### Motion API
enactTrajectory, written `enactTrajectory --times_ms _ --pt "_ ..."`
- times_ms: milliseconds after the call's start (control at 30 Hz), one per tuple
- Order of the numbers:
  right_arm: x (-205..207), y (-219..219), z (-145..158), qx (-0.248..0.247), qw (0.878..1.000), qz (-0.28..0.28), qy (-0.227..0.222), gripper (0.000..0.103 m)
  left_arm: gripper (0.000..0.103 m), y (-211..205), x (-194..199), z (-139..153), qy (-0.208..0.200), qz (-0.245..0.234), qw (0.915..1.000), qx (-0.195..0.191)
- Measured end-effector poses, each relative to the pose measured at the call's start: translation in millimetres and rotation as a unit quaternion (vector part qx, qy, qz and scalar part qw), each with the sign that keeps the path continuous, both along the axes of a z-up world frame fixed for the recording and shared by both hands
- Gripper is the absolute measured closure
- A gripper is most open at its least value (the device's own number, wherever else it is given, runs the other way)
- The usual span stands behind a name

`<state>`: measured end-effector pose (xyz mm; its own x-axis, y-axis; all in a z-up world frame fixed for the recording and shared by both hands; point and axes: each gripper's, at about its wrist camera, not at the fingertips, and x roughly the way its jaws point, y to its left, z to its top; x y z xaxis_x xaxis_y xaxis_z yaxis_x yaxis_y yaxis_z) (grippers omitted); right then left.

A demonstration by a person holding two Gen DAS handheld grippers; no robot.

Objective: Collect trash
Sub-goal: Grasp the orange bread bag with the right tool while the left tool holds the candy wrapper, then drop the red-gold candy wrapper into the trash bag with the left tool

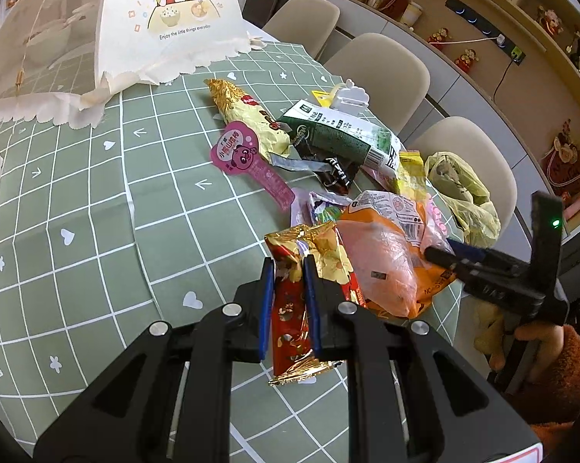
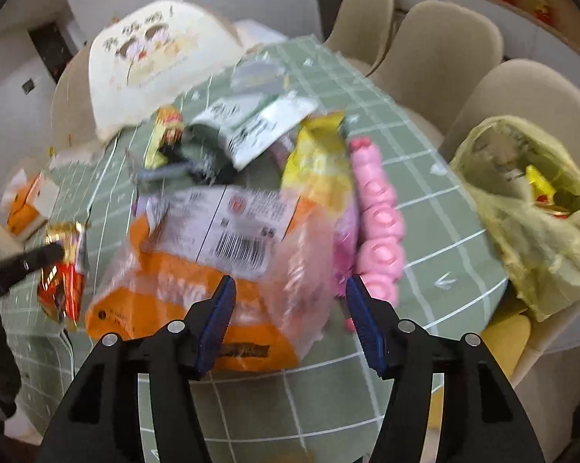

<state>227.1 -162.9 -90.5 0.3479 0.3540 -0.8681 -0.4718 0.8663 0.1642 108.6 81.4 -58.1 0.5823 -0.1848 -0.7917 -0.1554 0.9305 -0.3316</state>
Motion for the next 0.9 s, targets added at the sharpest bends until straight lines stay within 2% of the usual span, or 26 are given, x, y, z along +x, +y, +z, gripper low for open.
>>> enactTrajectory --times_ms 133,167,200,367,600,767,900 --pt "-4 -5 -2 0.015 1.0 0.001 0.005 0.076 0.089 -4 0 4 0.001 -0.003 1.0 0.007" --pt "-5 -7 2 0.017 1.0 0.003 -0.002 0.083 0.089 -5 0 5 0.0 -0.002 1.0 0.009" --pt "-8 -8 8 0.018 1.0 0.005 -0.012 0.085 0.089 -7 0 7 -0.001 -0.002 1.0 0.009" --pt "-13 -25 53 0.051 0.997 -0.001 -0.064 0.087 0.089 -22 4 27 -0.017 -0.011 0.9996 0.02" --pt "-16 -62 120 0.032 0.986 -0.005 -0.164 0.087 0.089 -55 27 81 -0.083 -0.043 0.9947 0.041" --pt "-3 -109 147 0.029 0.98 -0.043 -0.19 0.087 0.089 -93 60 115 -0.127 -0.074 0.9878 0.05" --pt "5 -157 159 0.022 0.974 -0.085 -0.209 0.087 0.089 -124 88 134 -0.147 -0.098 0.9834 0.039"
